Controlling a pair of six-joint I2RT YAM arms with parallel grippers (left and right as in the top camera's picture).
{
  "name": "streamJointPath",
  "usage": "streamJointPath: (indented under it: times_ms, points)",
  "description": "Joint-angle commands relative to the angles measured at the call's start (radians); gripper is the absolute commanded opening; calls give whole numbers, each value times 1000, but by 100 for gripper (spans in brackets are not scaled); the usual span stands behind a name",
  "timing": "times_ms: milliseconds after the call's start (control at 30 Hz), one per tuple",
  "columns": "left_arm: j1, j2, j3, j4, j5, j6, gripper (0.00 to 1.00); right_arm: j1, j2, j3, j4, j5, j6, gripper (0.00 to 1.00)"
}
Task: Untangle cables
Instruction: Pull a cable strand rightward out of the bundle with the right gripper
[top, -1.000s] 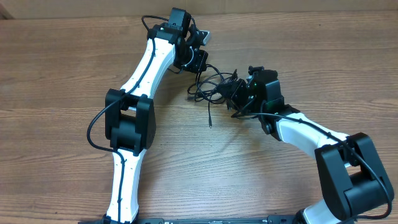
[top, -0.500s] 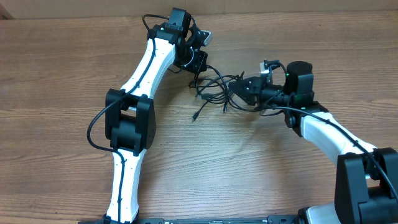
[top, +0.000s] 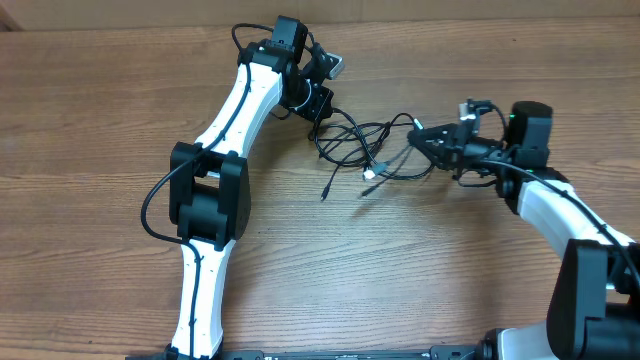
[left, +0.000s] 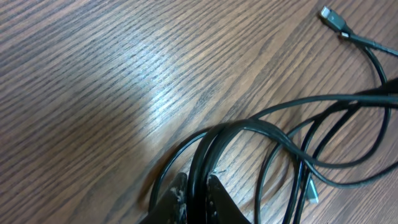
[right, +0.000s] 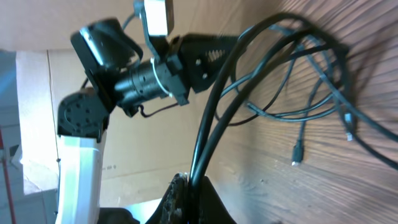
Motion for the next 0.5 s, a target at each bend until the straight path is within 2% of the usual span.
streamJointPath:
  times_ms: [0, 133, 233, 333, 467]
  points:
    - [-7, -8, -9, 4, -10, 40, 11, -58, -26, -2, -43, -33, -117, 4]
    - [-7, -8, -9, 5, -10, 40, 12, -121, -26, -2, -235, 47, -250, 4]
    - [-7, -8, -9, 6, -9, 40, 13, -158, -26, -2, -405, 200, -328, 4]
    - [-7, -8, -9, 8, -9, 40, 13, -172, -26, -2, -542, 422, -342, 4]
    - [-7, -8, -9, 9, -8, 40, 13, -170, -26, -2, -639, 657, -341, 4]
